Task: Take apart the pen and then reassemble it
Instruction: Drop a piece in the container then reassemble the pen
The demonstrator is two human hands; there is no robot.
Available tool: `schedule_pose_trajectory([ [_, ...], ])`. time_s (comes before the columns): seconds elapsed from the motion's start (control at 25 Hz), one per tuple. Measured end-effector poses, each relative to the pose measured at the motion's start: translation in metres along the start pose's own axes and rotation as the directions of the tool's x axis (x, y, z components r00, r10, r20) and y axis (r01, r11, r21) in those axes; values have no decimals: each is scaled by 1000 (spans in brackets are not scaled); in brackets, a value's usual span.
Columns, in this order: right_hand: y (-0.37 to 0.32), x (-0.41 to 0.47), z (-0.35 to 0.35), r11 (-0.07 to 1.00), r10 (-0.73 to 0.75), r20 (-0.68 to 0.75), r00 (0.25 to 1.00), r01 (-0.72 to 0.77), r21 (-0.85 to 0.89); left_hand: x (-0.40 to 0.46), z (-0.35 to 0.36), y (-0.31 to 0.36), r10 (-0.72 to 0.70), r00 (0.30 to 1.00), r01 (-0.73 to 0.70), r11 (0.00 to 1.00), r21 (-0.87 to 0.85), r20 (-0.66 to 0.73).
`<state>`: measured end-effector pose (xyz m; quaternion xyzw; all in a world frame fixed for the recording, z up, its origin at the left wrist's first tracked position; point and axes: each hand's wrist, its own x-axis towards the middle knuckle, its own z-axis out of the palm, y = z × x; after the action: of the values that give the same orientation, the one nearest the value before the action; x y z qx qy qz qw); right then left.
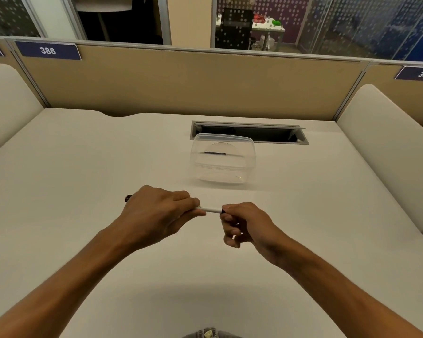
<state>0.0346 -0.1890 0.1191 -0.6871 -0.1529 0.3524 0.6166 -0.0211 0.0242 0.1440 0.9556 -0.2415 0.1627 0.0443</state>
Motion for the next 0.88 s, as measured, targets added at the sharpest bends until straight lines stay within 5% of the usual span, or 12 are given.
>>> schedule_pose_trajectory([
  [0.08, 0, -1, 2, 997, -75, -47, 996, 74, -36, 1, 3, -2, -27, 1000, 26, 998, -55, -14],
  [0.16, 6, 0, 6, 883, -365, -148, 919, 292, -368, 2, 5, -6, -102, 994, 96, 976, -193, -25],
  [0.24, 6, 0, 3, 498, -674, -78, 735, 373, -783, 3, 3, -10, -184, 983, 174, 907, -384, 10],
  [0.32, 2, 2, -5, 120, -807, 131, 576, 378, -918, 2, 1, -13, -225, 974, 207, 819, -536, 33],
  [0.44, -5, 4, -14, -77, -832, 286, 476, 411, -909, 2, -1, -12, -221, 975, 182, 778, -601, 10],
  [0.56, -7, 1, -7, 137, -822, 172, 543, 482, -865, 4, -7, -8, -191, 976, 118, 867, -485, -103],
  [0.64, -7, 0, 1, 520, -708, -22, 706, 500, -693, 7, -12, -6, -88, 978, 36, 964, -262, -190],
  [0.72, -10, 0, 6, 895, -416, -123, 901, 382, -232, 8, -14, -4, 67, 980, -68, 998, 4, -185],
  [0.8, -15, -1, 4, 982, -162, -60, 985, 167, 84, 8, -13, -4, 161, 975, -139, 979, 147, -152],
  [0.88, -16, -2, 1, 989, -77, -29, 997, 80, 122, 9, -13, -4, 174, 976, -155, 977, 143, -130],
])
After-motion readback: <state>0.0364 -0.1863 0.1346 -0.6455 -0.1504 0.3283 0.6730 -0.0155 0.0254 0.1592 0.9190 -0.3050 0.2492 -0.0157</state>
